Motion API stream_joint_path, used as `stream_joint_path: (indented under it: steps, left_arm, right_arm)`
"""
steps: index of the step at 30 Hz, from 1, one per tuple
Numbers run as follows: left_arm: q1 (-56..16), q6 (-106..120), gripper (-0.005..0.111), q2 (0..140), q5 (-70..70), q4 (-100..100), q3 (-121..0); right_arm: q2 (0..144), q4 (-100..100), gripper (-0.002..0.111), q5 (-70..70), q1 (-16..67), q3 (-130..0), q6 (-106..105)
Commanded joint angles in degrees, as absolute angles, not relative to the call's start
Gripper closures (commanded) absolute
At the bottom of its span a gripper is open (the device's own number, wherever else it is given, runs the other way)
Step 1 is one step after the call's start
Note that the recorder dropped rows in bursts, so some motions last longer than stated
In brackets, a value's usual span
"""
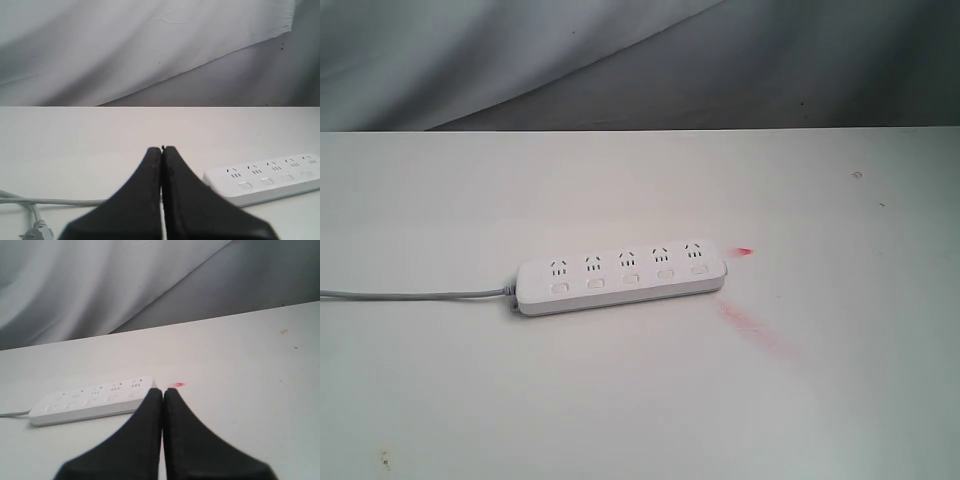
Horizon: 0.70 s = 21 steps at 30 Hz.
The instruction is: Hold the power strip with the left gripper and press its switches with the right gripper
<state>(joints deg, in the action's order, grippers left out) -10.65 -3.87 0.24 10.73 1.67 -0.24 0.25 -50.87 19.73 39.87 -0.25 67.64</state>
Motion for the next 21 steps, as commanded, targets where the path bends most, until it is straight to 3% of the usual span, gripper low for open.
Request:
stream_joint_path:
  steps: [1, 11, 21]
  left_arm:
    - [-10.6, -4.2, 0.107, 0.0, 10.6, 1.6, 0.0]
    - [-10.6, -4.2, 0.107, 0.0, 10.6, 1.6, 0.0]
    - [-10.6, -4.2, 0.107, 0.0, 10.6, 1.6, 0.0]
  right_arm:
    - [0.0, -50.9, 0.108, 19.6, 33.5, 0.0, 67.8]
    - [0.0, -50.9, 0.108, 19.6, 18.6, 0.0, 67.8]
    - [0.0, -50.9, 0.108, 19.6, 18.1, 0.0, 67.8]
